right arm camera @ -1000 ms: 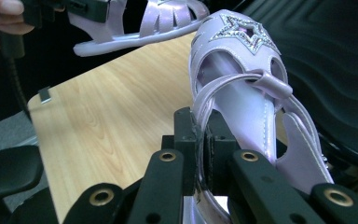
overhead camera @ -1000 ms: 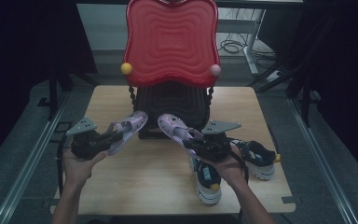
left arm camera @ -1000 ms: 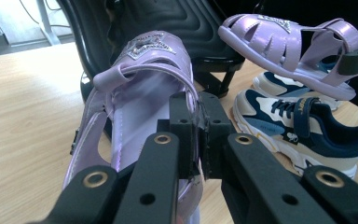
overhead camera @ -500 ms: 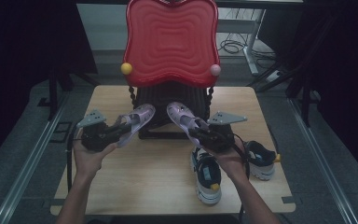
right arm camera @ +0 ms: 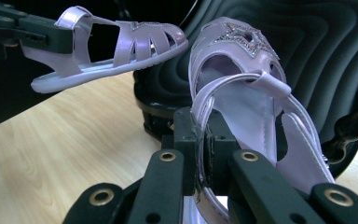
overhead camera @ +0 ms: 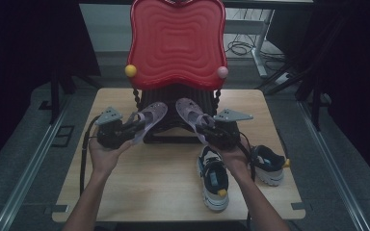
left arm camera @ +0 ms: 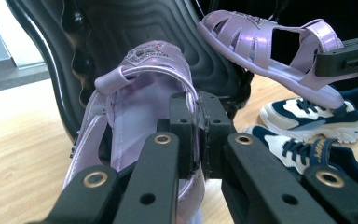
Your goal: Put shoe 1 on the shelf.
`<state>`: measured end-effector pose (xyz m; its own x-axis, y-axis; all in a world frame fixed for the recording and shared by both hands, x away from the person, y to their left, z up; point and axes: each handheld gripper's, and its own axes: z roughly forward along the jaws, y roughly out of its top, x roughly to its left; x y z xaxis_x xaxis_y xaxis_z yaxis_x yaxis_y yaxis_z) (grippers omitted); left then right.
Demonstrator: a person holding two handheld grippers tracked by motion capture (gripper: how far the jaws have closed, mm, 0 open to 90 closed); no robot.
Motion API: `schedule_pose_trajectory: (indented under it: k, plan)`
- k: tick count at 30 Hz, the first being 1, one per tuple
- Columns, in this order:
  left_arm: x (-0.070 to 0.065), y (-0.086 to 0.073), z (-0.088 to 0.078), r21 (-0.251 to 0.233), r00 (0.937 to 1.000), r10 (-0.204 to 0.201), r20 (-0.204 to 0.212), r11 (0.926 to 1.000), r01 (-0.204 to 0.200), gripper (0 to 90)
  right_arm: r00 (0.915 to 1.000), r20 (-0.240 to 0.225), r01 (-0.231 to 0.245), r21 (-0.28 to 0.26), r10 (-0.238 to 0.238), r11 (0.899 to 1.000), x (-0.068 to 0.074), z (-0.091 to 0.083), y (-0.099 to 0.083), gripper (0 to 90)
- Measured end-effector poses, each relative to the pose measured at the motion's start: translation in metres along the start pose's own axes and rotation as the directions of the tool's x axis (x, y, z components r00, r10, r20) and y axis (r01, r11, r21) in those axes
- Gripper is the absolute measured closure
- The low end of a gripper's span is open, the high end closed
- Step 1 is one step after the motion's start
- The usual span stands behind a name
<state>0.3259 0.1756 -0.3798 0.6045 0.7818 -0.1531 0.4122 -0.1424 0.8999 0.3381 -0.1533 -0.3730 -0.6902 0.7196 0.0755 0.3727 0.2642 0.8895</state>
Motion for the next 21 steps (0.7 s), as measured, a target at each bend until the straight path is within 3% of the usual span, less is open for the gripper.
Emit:
schedule_pose_trajectory:
  k: [9,21]
  plan:
    - [0.002,0.007,0.018,-0.017,0.9999,-0.003,-0.015,0.9999,0.002,86.2,0.9993,0.029,-0.025,-0.001,0.025,1.0,-0.006,0.011,0.003,86.3]
    - [0.001,0.016,0.037,-0.034,0.9995,0.015,-0.029,0.9993,-0.016,86.2,0.9974,0.069,-0.019,-0.011,0.02,1.0,-0.008,0.029,0.006,86.3]
